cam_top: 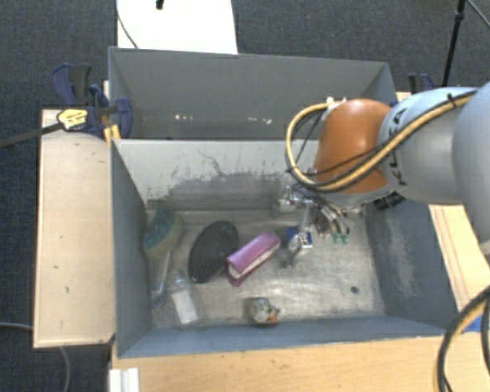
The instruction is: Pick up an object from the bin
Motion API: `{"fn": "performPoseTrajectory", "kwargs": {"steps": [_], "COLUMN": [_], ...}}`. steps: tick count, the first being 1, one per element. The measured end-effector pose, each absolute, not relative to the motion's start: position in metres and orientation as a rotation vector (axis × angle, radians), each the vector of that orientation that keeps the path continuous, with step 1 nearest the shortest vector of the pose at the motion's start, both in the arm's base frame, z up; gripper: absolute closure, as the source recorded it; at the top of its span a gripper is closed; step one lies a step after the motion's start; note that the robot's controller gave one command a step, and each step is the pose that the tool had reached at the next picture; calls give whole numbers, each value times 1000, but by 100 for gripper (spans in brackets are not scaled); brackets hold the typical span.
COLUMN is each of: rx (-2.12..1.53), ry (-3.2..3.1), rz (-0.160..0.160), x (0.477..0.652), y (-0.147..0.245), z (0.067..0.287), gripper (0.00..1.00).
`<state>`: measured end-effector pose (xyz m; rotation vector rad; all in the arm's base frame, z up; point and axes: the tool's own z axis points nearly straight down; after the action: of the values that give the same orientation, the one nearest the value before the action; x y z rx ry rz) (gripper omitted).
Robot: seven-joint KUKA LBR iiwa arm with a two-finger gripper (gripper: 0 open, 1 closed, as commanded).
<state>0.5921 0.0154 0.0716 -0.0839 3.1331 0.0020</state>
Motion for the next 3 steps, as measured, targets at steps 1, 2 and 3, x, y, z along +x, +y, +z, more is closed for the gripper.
{"fn": "performPoseTrajectory", "kwargs": {"steps": [1,2,3], "rx": [-86,-434,-432], "ry": [3126,3100,3108], "rz": [2,-1,1], "x": [594,585,583], "y": [16,20,20], "z": [75,217,213], "gripper": [100,100,0]}}
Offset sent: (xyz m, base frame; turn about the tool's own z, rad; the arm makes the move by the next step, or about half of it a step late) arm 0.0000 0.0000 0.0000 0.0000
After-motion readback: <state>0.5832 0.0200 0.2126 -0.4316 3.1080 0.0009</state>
